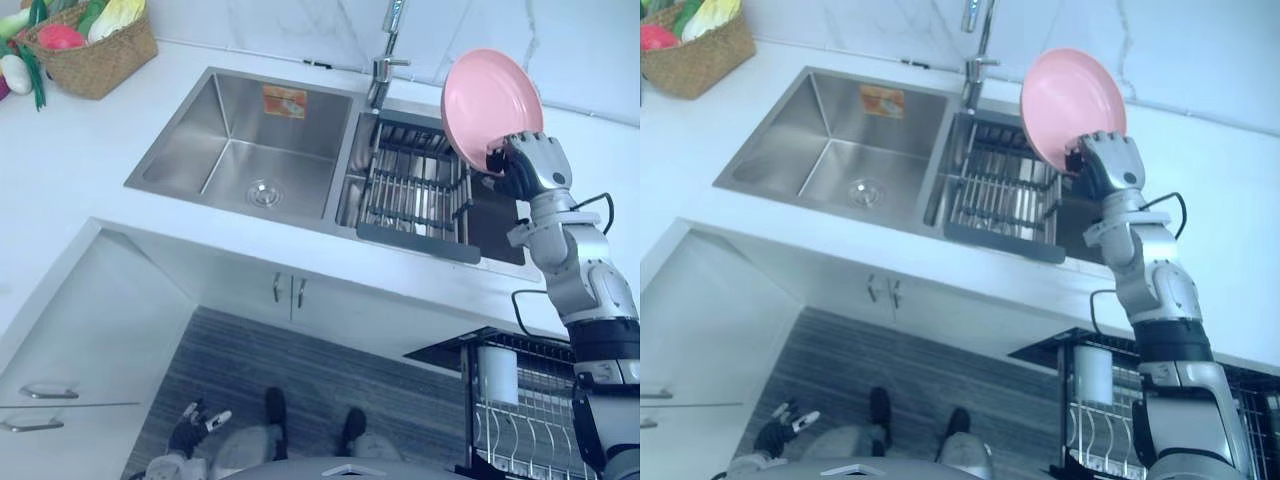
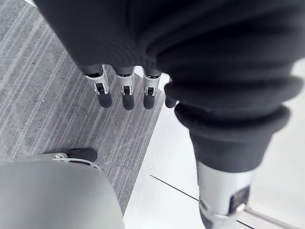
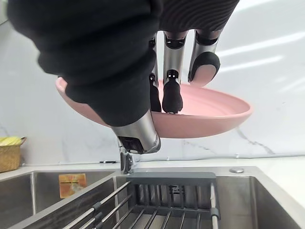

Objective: Walk over to the sink, pick up the cup, carry it to the dishwasher, place the cup inside the dishwasher, then close the dishwasher door

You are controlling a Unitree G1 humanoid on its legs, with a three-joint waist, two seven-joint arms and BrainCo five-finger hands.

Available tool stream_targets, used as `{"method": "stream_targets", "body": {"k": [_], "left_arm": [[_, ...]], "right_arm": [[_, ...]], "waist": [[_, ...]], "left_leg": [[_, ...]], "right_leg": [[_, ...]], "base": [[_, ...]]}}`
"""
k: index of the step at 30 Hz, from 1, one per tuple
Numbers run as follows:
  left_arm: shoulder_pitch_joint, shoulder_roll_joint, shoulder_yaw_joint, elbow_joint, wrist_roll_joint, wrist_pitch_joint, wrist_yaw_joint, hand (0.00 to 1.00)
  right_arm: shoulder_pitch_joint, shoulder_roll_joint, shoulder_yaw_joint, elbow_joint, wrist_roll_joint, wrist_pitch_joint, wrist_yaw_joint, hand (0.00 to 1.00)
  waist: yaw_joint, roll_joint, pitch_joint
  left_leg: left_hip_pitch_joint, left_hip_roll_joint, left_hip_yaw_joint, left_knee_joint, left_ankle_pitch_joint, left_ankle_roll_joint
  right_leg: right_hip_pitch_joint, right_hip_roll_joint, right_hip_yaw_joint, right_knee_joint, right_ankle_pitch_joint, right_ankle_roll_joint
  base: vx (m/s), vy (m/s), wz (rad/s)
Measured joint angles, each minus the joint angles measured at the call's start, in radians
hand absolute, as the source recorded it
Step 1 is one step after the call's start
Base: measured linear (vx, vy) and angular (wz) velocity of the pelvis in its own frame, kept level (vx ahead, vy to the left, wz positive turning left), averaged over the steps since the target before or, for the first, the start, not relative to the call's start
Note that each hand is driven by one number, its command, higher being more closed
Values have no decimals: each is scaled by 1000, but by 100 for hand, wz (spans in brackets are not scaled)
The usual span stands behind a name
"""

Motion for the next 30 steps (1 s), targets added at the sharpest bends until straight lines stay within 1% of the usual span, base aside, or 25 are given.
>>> {"method": "stream_targets", "body": {"k": [2,5,6,7,8,9,10,12,13,14,15,16,17,18,19,20,21,22,23,24,25,26,27,29,30], "left_arm": [[2,8,-1,0,43,-4,-19,0],[4,20,-10,1,59,-3,-39,0],[6,33,-23,3,62,0,-54,0],[7,36,-26,5,68,0,-57,0],[10,37,-26,6,71,2,-58,0],[12,37,-18,10,75,7,-57,0],[15,33,1,10,77,9,-57,0],[21,33,28,11,65,10,-53,0],[27,33,41,11,56,11,-52,0],[28,33,44,11,51,11,-50,0],[28,34,45,11,44,12,-49,0],[25,44,46,10,27,13,-49,0],[22,56,52,10,18,19,-49,0],[20,63,56,9,17,21,-50,0],[12,67,76,11,18,30,-51,0],[12,43,83,11,19,39,-53,0],[14,30,87,11,20,40,-55,0],[23,-1,86,12,24,40,-57,0],[41,-33,84,11,31,39,-57,0],[53,-48,81,11,32,38,-57,0],[72,-66,82,7,31,28,-53,0],[82,-67,80,5,31,16,-53,0],[84,-65,80,4,31,8,-51,0],[82,-62,81,5,31,-1,-47,0],[81,-54,81,10,31,-1,-48,0]], "right_arm": [[45,12,-58,-34,43,21,16,100],[87,43,-96,-67,44,42,18,100],[127,77,-118,-103,43,46,24,100],[143,89,-124,-116,43,51,26,100],[152,103,-124,-116,43,54,27,100],[157,132,-121,-114,46,64,27,100],[158,158,-111,-113,64,63,27,100],[159,190,-87,-105,63,63,26,100],[159,199,-74,-105,63,62,24,100],[159,206,-72,-104,63,62,24,100],[157,218,-72,-104,63,62,16,100],[156,225,-72,-103,62,59,12,100],[149,226,-70,-98,62,59,11,100],[144,225,-71,-98,62,59,11,100],[130,219,-74,-97,65,60,13,100],[120,198,-74,-97,76,60,16,100],[120,181,-76,-97,84,60,17,100],[121,146,-85,-97,100,63,28,100],[121,120,-99,-97,108,64,39,100],[121,114,-112,-97,109,65,49,100],[121,109,-127,-97,109,76,60,100],[120,108,-129,-97,109,83,63,100],[120,108,-128,-99,109,83,69,100],[120,108,-128,-106,109,85,87,100],[120,109,-128,-106,109,96,98,100]], "waist": [[-9,-5,-6],[-19,-12,-7],[-27,-20,-10],[-33,-24,-14],[-44,-27,-20],[-42,-28,-26],[-28,-26,-28],[-10,-27,-33],[-8,-30,-40],[-5,-26,-41],[4,-30,-45],[15,-48,-56],[24,-75,-69],[23,-92,-73],[24,-117,-75],[28,-94,-71],[27,-77,-71],[16,-42,-64],[9,6,-65],[7,26,-68],[7,49,-72],[17,53,-75],[22,52,-74],[21,42,-73],[12,36,-71]], "left_leg": [[11,2,32,0,-1,3],[30,8,85,0,-11,11],[39,14,131,0,-20,13],[40,18,147,0,-23,17],[39,23,164,0,-26,26],[36,51,213,0,-29,45],[33,92,267,1,-32,47],[32,166,348,7,-23,33],[31,192,375,7,-16,23],[29,208,390,7,-11,15],[28,227,409,8,1,-2],[21,241,434,8,16,-25],[11,249,460,17,30,-45],[1,252,467,41,29,-52],[-8,266,478,85,25,-69],[-10,291,483,110,31,-93],[-10,301,483,113,37,-103],[-8,321,478,100,58,-118],[10,333,476,62,88,-127],[20,336,470,42,97,-139],[30,336,428,16,105,-155],[30,336,375,9,99,-166],[29,335,353,9,94,-172],[25,335,340,5,89,-177],[24,331,339,3,88,-176]], "right_leg": [[-5,0,34,0,8,2],[-21,2,96,13,16,2],[-44,2,137,33,17,4],[-52,1,139,39,14,0],[-63,0,137,43,4,-15],[-90,-13,54,94,-39,-78],[-126,-30,-55,169,-53,-139],[-140,-74,-191,305,-51,-167],[-128,-93,-222,344,-53,-164],[-115,-101,-231,351,-57,-158],[-98,-109,-232,338,-63,-147],[-67,-111,-223,288,-57,-133],[-21,-115,-218,193,-6,-98],[3,-118,-217,146,57,-88],[46,-106,-195,63,56,-10],[71,-77,-194,10,29,19],[76,-65,-194,-2,19,29],[80,-39,-196,-11,6,37],[81,-16,-194,-11,1,29],[80,-6,-192,-10,-3,26],[71,8,-180,-4,-17,25],[46,15,-153,9,-37,21],[35,19,-139,15,-41,14],[16,24,-113,20,-38,10],[15,24,-109,16,-31,14]], "base": [[-12,4,-39],[-11,11,-71],[-16,21,-80],[-21,18,-72],[-22,8,-67],[-34,9,-115],[-40,0,-147],[-42,-53,-134],[-42,-127,-94],[-33,-133,-76],[-43,-215,-81],[-44,-274,-97],[-43,-389,-74],[-46,-458,-54],[-93,-476,-42],[-119,-384,-40],[-158,-302,-30],[-158,-223,-14],[-156,-178,-12],[-148,-112,-18],[-148,-61,-37],[-133,-39,-48],[-96,-14,-59],[-28,2,-34],[4,10,-8]]}}
